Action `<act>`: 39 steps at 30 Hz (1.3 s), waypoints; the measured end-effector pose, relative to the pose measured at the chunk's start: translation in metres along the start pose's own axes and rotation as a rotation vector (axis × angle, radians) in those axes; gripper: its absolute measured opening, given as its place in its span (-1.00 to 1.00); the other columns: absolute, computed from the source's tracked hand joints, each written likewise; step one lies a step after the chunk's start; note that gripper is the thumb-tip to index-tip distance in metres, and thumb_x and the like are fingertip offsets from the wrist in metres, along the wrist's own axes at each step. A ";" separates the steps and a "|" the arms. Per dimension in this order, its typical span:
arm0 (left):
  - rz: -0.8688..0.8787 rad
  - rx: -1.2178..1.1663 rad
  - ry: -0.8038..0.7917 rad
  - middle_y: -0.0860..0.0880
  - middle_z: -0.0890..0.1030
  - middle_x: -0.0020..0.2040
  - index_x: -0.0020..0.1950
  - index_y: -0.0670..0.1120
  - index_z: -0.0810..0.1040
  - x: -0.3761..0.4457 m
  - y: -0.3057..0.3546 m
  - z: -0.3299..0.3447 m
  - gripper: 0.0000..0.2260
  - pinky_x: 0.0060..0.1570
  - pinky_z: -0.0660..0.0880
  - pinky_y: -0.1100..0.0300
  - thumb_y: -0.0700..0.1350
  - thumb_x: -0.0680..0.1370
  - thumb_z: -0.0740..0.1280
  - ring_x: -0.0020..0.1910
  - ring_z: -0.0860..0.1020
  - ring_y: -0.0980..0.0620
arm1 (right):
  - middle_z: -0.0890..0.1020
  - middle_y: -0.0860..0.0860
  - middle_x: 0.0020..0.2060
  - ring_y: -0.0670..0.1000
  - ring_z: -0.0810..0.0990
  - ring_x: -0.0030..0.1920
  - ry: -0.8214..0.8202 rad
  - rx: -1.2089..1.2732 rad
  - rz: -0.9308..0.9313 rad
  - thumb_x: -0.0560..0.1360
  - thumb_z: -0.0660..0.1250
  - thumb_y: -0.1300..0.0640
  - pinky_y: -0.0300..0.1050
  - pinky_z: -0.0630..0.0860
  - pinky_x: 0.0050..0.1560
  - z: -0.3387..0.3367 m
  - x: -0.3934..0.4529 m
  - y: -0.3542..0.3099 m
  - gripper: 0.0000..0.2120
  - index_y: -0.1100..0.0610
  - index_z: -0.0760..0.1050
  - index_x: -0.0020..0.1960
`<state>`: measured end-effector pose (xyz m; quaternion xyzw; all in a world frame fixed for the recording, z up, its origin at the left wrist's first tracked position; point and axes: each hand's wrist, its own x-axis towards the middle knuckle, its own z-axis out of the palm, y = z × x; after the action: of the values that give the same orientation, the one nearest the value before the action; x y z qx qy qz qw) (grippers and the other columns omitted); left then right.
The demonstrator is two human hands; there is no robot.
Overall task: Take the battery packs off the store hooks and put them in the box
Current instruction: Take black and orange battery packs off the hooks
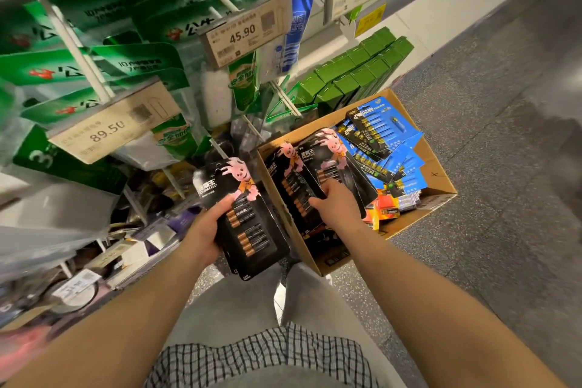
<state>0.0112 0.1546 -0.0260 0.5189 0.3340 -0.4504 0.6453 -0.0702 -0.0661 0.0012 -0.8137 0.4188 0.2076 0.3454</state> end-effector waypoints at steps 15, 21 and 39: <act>0.042 -0.072 -0.059 -0.21 0.67 0.13 0.19 -0.09 0.63 -0.012 0.009 0.041 -0.51 0.00 0.54 -0.09 0.11 0.33 0.44 0.10 0.64 -0.24 | 0.61 0.08 0.02 0.02 0.65 -0.10 -0.129 0.818 0.003 0.57 0.29 0.19 -0.04 0.62 -0.20 -0.021 -0.046 -0.005 -0.94 0.06 0.44 0.00; 0.031 -0.086 -0.063 -0.20 0.68 0.08 0.23 -0.11 0.59 -0.010 0.006 0.043 -0.52 -0.12 0.54 -0.03 0.22 0.53 0.27 0.01 0.65 -0.19 | 0.53 -0.18 -0.13 -0.18 0.53 -0.10 -0.084 0.402 -0.145 0.57 0.30 0.02 -0.42 0.34 -0.24 0.010 -0.060 -0.018 -0.82 0.03 0.46 0.14; 0.089 0.080 -0.073 -0.22 0.63 0.11 0.29 0.00 0.41 -0.006 0.003 0.026 -0.58 -0.05 0.59 -0.18 -0.17 0.48 0.45 -0.02 0.65 -0.26 | 0.62 -0.02 0.06 0.04 0.60 0.11 -0.512 0.806 -0.082 0.52 0.25 0.33 0.00 0.53 0.18 0.022 -0.048 -0.034 -0.54 -0.06 0.40 0.33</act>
<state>0.0108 0.1306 -0.0135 0.5417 0.2685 -0.4530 0.6551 -0.0707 -0.0103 0.0295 -0.5535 0.3349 0.2087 0.7335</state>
